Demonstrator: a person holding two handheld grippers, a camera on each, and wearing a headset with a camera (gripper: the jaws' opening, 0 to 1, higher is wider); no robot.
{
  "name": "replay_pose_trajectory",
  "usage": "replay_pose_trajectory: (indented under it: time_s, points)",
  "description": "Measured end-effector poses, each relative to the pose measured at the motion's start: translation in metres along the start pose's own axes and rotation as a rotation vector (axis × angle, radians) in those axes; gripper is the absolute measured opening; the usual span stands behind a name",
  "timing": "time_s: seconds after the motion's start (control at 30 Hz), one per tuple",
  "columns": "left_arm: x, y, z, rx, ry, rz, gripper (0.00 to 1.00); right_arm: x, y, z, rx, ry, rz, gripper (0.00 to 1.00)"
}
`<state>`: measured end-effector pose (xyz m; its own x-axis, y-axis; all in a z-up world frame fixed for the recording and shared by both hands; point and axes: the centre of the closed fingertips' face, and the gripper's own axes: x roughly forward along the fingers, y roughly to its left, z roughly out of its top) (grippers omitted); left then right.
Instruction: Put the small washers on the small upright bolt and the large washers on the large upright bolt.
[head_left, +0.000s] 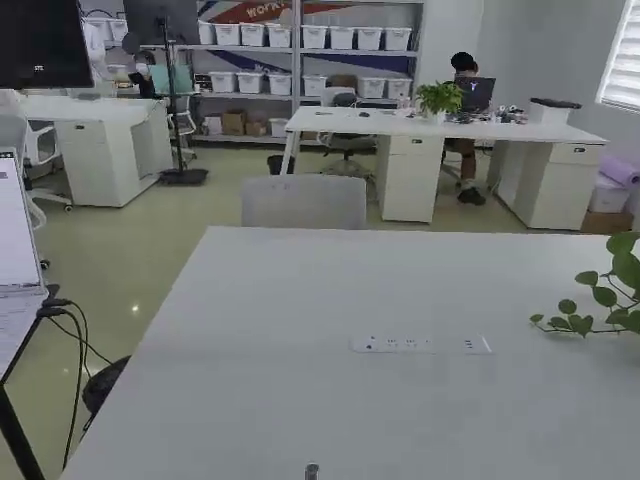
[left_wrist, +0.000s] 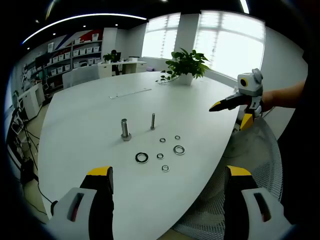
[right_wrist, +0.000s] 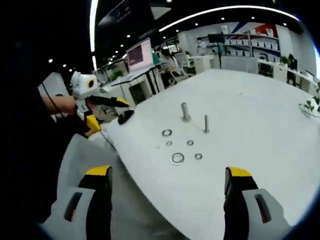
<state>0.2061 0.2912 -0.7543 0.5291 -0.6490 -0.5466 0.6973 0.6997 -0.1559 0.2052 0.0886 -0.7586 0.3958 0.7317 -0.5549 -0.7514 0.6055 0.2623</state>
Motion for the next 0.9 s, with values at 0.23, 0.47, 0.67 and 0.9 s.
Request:
replay_pose_trajectory:
  time_s: [0.23,0.47,0.67,0.9]
  points:
    - [0.001,0.005,-0.001,-0.001,-0.001,0.01,0.88,0.004,-0.005,0.01,-0.009,-0.006,-0.004,0.92]
    - [0.001,0.01,-0.006,0.01,0.016,0.006,0.89,0.007,-0.007,0.014,-0.017,-0.001,-0.005,0.92]
    - [0.001,0.014,-0.004,-0.001,0.004,0.011,0.92,0.013,-0.006,0.011,-0.028,0.025,0.006,0.92]
    - [0.005,0.014,0.0,-0.038,-0.024,0.007,0.93,0.023,-0.004,0.012,-0.055,0.058,0.033,0.92]
